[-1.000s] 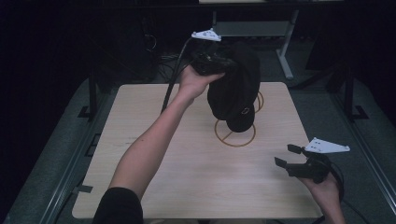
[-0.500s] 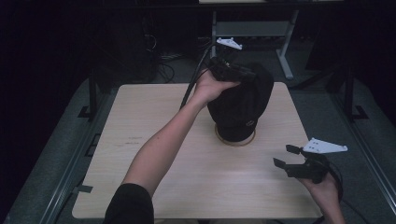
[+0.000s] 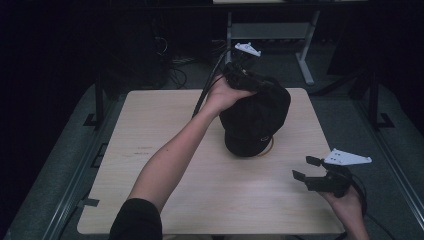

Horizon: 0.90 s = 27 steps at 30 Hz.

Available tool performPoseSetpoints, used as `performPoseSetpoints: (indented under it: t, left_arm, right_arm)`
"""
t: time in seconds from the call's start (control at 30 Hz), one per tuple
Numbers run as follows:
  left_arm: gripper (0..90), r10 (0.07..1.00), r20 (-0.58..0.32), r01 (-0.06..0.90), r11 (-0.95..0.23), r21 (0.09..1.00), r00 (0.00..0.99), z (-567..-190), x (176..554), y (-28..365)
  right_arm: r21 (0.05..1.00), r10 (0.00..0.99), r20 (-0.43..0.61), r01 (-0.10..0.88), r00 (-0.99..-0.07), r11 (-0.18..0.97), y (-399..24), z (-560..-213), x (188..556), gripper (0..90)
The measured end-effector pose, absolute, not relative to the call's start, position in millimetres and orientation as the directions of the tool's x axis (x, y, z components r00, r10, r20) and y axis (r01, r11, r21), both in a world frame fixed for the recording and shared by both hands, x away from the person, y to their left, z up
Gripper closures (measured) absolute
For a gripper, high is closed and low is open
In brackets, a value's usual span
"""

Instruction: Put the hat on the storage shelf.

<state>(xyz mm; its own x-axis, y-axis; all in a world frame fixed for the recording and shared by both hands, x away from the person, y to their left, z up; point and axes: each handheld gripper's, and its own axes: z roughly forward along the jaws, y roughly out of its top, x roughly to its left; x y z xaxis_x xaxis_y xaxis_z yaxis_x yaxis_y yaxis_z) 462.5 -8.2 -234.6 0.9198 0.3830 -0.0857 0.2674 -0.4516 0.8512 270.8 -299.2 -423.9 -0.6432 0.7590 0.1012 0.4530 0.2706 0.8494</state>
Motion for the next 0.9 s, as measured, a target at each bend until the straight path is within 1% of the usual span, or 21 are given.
performPoseSetpoints:
  t: [0.53,0.6,0.63,0.83,0.9]
  left_arm:
    - [47.6,0.406,-0.084,0.278,-0.447,0.85,0.91,-228,458,8]
    - [47.1,0.41,-0.092,0.286,-0.441,0.851,0.907,-230,459,10]
    - [46.7,0.408,-0.113,0.299,-0.428,0.853,0.906,-232,459,12]
    - [45.4,0.417,-0.116,0.305,-0.421,0.854,0.902,-235,458,18]
    - [43.4,0.422,-0.128,0.316,-0.415,0.853,0.898,-235,457,23]
  right_arm:
    - [0.849,0.761,0.114,0.461,-0.639,0.26,-298,-426,272,22.2]
    - [0.847,0.761,0.118,0.464,-0.638,0.258,-298,-426,272,22.2]
    - [0.846,0.761,0.122,0.468,-0.637,0.256,-298,-427,272,22.2]
    - [0.846,0.761,0.122,0.468,-0.637,0.256,-298,-427,272,22.2]
    - [0.842,0.761,0.13,0.475,-0.636,0.254,-298,-430,274,22.0]
